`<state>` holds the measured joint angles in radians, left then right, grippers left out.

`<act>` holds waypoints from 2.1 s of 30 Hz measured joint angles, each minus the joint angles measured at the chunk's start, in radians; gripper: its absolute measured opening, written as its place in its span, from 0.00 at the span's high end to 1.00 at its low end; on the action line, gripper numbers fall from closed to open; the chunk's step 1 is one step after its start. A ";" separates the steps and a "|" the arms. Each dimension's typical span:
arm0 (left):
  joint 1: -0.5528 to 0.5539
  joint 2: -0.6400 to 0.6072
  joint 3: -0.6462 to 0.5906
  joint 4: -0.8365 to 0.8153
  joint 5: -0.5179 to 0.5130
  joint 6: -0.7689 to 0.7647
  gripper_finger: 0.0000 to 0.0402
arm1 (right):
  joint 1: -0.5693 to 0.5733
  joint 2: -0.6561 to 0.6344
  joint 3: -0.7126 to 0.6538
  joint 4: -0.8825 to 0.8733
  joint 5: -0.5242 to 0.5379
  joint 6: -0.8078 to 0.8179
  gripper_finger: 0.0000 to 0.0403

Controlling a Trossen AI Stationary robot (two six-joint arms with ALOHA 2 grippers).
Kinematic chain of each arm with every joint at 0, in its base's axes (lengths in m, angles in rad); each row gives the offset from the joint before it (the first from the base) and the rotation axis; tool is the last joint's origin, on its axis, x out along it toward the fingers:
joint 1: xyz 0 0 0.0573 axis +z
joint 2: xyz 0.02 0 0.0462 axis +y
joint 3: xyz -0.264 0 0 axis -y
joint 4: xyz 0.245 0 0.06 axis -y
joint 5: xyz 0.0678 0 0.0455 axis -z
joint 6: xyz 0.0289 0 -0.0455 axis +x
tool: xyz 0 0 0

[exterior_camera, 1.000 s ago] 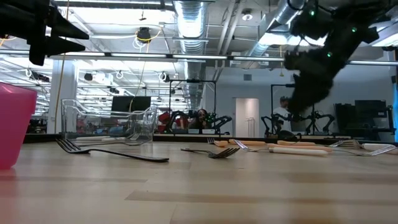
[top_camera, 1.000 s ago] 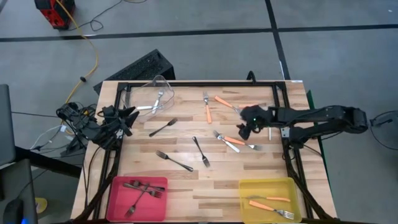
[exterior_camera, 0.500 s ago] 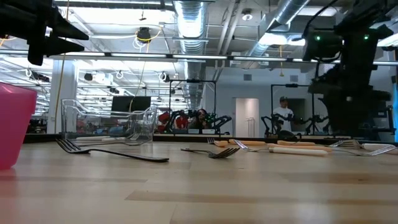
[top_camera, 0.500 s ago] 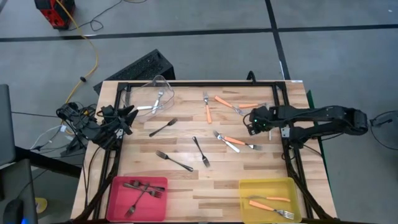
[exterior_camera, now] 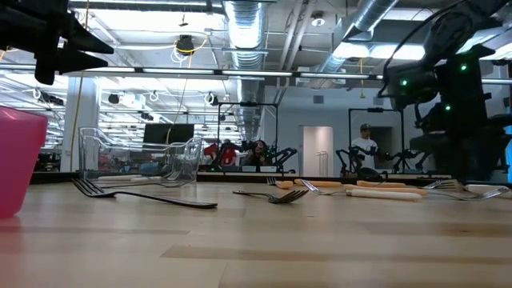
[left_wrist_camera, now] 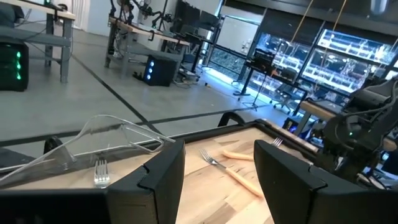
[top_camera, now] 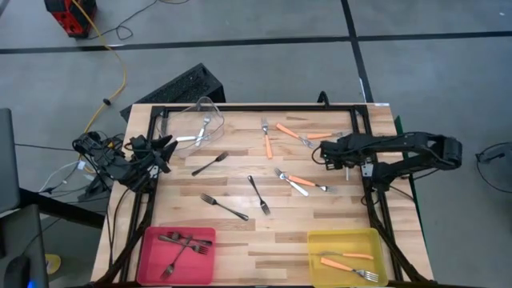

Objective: Sort silverware by color (type)
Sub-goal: Put the white fork into the transparent bin

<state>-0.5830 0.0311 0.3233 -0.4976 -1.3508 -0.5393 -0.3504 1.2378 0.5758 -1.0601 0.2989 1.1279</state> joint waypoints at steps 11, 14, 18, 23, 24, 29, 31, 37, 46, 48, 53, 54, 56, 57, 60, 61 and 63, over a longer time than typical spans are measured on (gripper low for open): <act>0.000 0.000 0.000 -0.013 0.000 -0.003 0.56 | -0.006 0.179 0.006 0.099 -0.016 -0.059 0.39; 0.000 0.000 0.000 -0.013 0.000 -0.003 0.56 | -0.023 0.201 0.008 0.102 -0.041 -0.063 0.40; 0.000 0.000 0.000 -0.013 0.000 -0.003 0.56 | -0.032 0.201 0.007 0.125 -0.067 -0.089 0.44; 0.000 0.000 0.000 -0.013 0.000 -0.003 0.56 | -0.033 0.184 0.002 0.144 -0.079 -0.090 0.56; 0.000 0.000 0.000 -0.013 0.000 -0.003 0.56 | -0.033 0.182 0.002 0.145 -0.081 -0.090 0.58; 0.000 0.000 0.000 -0.013 0.000 -0.003 0.56 | -0.032 0.181 0.002 0.159 -0.091 -0.090 0.71; 0.000 0.000 0.000 -0.013 0.000 -0.003 0.56 | -0.032 0.181 0.002 0.164 -0.092 -0.090 0.75; 0.000 0.000 0.000 -0.013 0.000 -0.003 0.56 | -0.029 0.180 0.001 0.175 -0.090 -0.090 0.83; 0.000 0.000 0.000 -0.021 0.007 -0.007 0.56 | 0.022 0.173 0.017 0.166 -0.041 -0.076 0.85; 0.000 0.000 0.000 -0.020 0.008 -0.007 0.56 | 0.035 0.165 0.035 0.163 -0.036 -0.061 0.85; 0.000 0.000 0.000 -0.020 0.008 -0.007 0.56 | 0.043 0.121 0.091 0.152 -0.012 -0.064 0.86; 0.000 0.000 0.000 -0.020 0.008 -0.007 0.56 | 0.043 0.115 0.104 0.149 0.000 -0.064 0.86; 0.000 0.000 0.000 -0.020 0.008 -0.007 0.56 | 0.046 0.102 0.135 0.160 0.028 -0.079 0.86; 0.000 0.000 0.000 -0.020 0.008 -0.007 0.56 | 0.048 0.098 0.148 0.161 0.035 -0.086 0.86; 0.000 0.000 0.000 -0.020 0.009 -0.007 0.56 | 0.054 0.097 0.197 0.186 0.056 -0.133 0.86; 0.000 0.000 0.000 -0.020 0.008 -0.007 0.56 | 0.058 0.097 0.216 0.203 0.066 -0.151 0.86; 0.000 0.000 0.000 -0.020 0.009 -0.007 0.56 | 0.064 0.096 0.246 0.254 0.089 -0.196 0.86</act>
<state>-0.5831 0.0311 0.3233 -0.5179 -1.3422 -0.5465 -0.2865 1.3342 0.8215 -0.8056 0.3880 0.9318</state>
